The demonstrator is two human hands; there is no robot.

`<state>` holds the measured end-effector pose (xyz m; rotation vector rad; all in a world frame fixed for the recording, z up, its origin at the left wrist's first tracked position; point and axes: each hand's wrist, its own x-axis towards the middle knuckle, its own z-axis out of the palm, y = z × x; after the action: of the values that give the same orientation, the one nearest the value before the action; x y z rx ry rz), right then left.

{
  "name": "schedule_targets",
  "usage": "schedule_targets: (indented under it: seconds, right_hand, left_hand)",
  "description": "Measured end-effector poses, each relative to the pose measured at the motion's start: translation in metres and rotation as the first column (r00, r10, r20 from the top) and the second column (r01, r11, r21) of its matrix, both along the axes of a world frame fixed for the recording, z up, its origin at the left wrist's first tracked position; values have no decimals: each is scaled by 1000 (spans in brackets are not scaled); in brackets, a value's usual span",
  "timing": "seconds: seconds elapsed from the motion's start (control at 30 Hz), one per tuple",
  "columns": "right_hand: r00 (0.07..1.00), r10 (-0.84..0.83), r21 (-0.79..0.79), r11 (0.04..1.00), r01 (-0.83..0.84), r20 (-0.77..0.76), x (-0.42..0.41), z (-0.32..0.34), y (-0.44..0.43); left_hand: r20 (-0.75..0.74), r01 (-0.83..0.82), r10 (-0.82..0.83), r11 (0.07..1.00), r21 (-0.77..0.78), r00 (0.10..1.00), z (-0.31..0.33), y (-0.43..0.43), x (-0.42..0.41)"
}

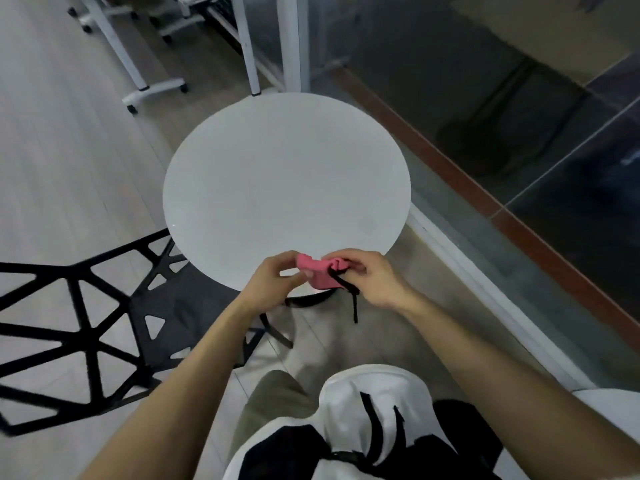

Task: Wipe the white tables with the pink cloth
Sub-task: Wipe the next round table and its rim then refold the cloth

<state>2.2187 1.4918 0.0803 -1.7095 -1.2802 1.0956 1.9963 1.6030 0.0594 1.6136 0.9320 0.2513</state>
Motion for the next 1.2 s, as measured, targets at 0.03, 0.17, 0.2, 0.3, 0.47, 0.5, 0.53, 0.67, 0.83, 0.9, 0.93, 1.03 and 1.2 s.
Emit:
schedule_targets:
  seconds: [0.03,0.17,0.2,0.3,0.47,0.5,0.53,0.67,0.83,0.9,0.93,1.03,1.2]
  right_hand:
    - [998,-63,-4,998,63,-16,-5,4,0]
    - [970,-242,-20,970,242,15,-30,14,3]
    - [963,-270,-27,962,270,5,-38,17,7]
    - [947,-321,-44,946,321,7,-65,30,22]
    - [957,-284,-33,958,286,57,-124,50,51]
    - [956,-292,-19,956,293,13,-136,56,54]
    - [956,-289,-23,957,289,-43,-149,62,56]
    - [966,-255,-36,966,256,47,-198,77,60]
    - [942,-268,82,963,257,203,-221,90,67]
    - [938,-241,57,971,234,250,-217,95,69]
    - [930,-254,56,967,248,264,-214,99,68]
    - [899,-313,59,949,310,307,-196,110,61]
    - [869,-333,69,941,332,366,-167,129,41]
  left_hand:
    - [47,-10,11,1000,-17,999,7,5,-2]
    - [116,29,-28,1000,-8,993,33,32,-21]
    - [117,41,-43,999,18,992,40,38,-29]
    - [58,68,-79,983,172,995,65,58,-62]
    - [28,72,-82,964,257,996,100,96,-122]
    - [27,59,-68,962,266,997,105,102,-131]
    - [22,58,-67,958,279,997,110,108,-139]
    - [-21,145,-148,924,354,989,124,123,-154]
    - [27,215,-247,889,405,969,137,126,-156]
    - [21,294,-335,854,428,942,144,122,-154]
    - [18,329,-378,827,456,925,147,119,-152]
    - [3,385,-458,751,536,889,154,111,-146]
    - [-58,365,-391,783,503,919,159,113,-132]
